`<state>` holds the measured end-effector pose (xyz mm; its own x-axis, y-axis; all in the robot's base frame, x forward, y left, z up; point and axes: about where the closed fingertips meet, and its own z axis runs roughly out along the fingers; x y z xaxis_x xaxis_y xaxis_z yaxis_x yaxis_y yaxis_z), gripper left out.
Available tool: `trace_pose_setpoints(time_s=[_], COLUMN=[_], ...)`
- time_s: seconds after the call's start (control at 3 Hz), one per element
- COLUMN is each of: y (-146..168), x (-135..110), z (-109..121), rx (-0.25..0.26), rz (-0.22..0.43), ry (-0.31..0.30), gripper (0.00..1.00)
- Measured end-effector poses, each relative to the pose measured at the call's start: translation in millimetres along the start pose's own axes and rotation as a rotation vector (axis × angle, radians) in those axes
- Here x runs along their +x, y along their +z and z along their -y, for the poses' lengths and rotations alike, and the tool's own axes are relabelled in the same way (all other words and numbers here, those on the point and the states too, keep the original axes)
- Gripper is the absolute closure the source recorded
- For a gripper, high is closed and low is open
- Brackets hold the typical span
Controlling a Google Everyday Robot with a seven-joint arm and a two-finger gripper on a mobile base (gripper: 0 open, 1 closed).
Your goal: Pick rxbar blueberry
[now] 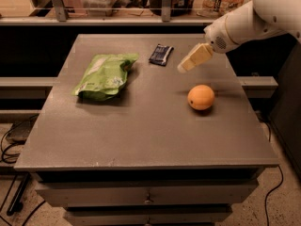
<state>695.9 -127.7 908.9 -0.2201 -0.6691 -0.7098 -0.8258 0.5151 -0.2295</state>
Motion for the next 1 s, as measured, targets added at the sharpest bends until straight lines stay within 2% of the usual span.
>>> trace_pose_setpoints(time_s=[0.33, 0.67, 1.0], y=[0, 34, 60], x=[0, -1, -5], z=[0, -5, -4], rx=[0.000, -0.047, -0.081], rz=[0.000, 0.062, 0.116], ry=[0.000, 0.075, 0.118], gripper=[0.00, 0.00, 0.00])
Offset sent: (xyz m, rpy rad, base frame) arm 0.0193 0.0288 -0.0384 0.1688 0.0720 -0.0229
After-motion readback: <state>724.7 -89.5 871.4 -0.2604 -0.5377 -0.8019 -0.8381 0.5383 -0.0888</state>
